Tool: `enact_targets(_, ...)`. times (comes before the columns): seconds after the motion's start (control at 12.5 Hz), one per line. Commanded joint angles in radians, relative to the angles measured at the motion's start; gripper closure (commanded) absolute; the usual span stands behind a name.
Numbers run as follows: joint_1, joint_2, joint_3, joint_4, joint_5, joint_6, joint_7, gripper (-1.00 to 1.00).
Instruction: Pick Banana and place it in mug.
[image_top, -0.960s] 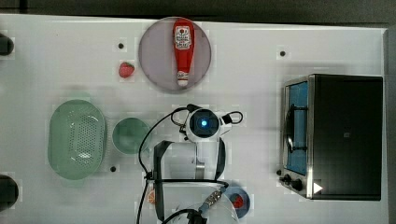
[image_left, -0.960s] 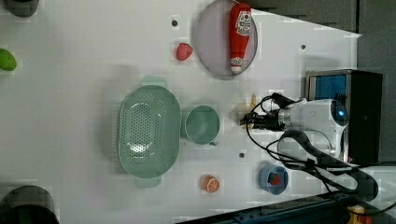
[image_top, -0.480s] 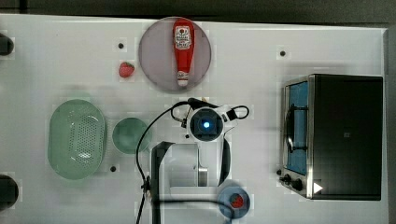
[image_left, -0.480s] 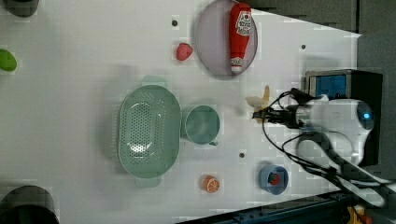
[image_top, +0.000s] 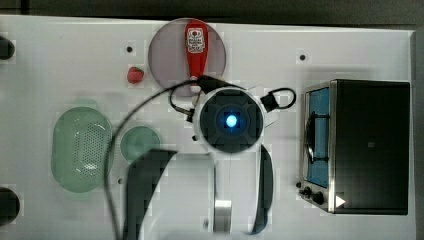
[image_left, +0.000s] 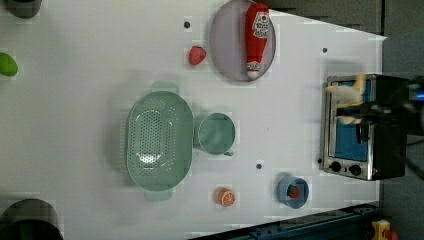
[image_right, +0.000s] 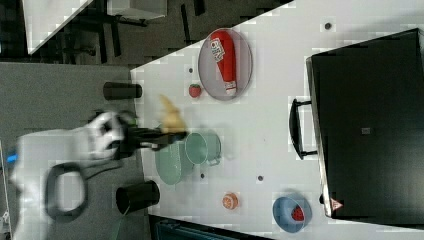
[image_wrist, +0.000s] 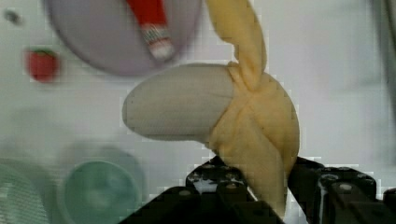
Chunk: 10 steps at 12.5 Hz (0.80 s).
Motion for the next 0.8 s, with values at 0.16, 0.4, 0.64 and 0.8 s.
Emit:
enact_targets(0.16, 0.037, -0.027, 0.197, -0.021, 0.111, -0.123, 0.288, 0.37)
enact_targets(0.4, 0.042, 0.039, 0.345, -0.021, 0.120, -0.078, 0.601, 0.37)
enact_targets(0.64, 0.042, 0.130, 0.414, -0.051, 0.108, 0.041, 0.751, 0.37)
enact_targets(0.8, 0.043, 0.167, 0.423, -0.104, 0.098, 0.140, 0.772, 0.37)
